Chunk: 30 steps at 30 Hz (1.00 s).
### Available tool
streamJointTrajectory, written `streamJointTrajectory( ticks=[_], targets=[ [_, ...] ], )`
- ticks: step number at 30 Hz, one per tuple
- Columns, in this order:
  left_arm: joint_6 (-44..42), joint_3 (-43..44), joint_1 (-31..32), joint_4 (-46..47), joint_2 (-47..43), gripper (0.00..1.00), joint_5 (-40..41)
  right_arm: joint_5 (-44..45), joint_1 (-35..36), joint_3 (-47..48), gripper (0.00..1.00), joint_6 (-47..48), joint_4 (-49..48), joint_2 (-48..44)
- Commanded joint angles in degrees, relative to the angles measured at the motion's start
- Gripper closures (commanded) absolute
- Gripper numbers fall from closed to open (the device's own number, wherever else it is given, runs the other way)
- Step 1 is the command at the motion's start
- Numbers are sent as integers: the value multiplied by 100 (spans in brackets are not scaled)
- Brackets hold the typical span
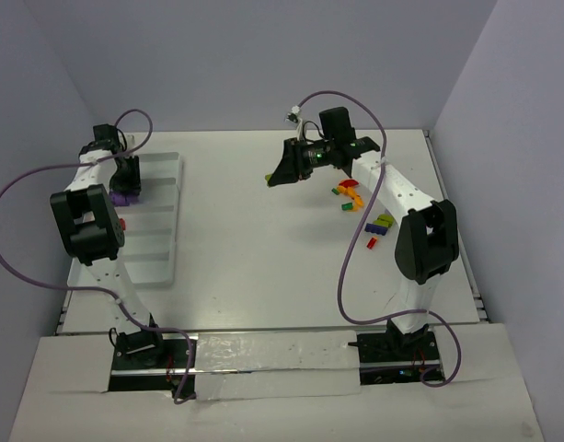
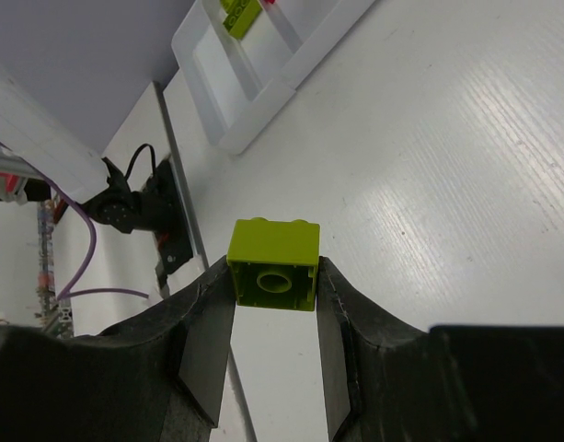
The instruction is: Sort the legos into containers by color
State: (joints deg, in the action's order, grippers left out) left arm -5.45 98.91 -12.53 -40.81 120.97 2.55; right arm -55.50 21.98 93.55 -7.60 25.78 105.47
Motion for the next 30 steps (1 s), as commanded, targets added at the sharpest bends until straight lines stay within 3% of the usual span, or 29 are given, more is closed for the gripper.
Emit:
streamJointTrajectory(
  ticks=[1, 5, 10, 13, 16, 17, 20, 23, 26, 30],
  targets=[
    [-105, 98, 14, -144, -421, 47, -164, 30, 43, 278, 100, 66, -12, -34],
    [-114, 314, 23, -309, -578, 38, -609, 80, 52, 223, 100, -7, -89, -76],
    [-131, 484, 20, -498, -1103, 35, -2350, 96, 80, 1, 100, -553, -410, -120],
    [-138, -121, 233, -26, -1923, 35, -4221, -146, 79, -409, 100, -1452, -1320, -180],
    [-146, -1011, 692, 587, -2629, 34, -5136, -621, 79, -820, 100, -2569, -2172, -147],
    [-169, -1206, 866, 741, -2859, 34, -5228, -749, 79, -941, 100, -2898, -2373, -129],
    [-138, -1920, 1636, 1469, -3497, 33, -5503, -1161, 84, -1466, 100, -4296, -4320, -63],
    [-53, -2271, 1993, 1787, -3629, 33, -5795, -1407, 96, -1910, 100, -5932, -6173, 96],
    [-199, -2346, 2334, 1936, -3668, 33, -5649, -1516, 143, -2042, 100, -6991, -7214, 299],
    [-563, -2210, 2637, 1770, -3598, 33, -5564, -1569, 197, -2103, 100, -7525, -7428, 456]
  ],
)
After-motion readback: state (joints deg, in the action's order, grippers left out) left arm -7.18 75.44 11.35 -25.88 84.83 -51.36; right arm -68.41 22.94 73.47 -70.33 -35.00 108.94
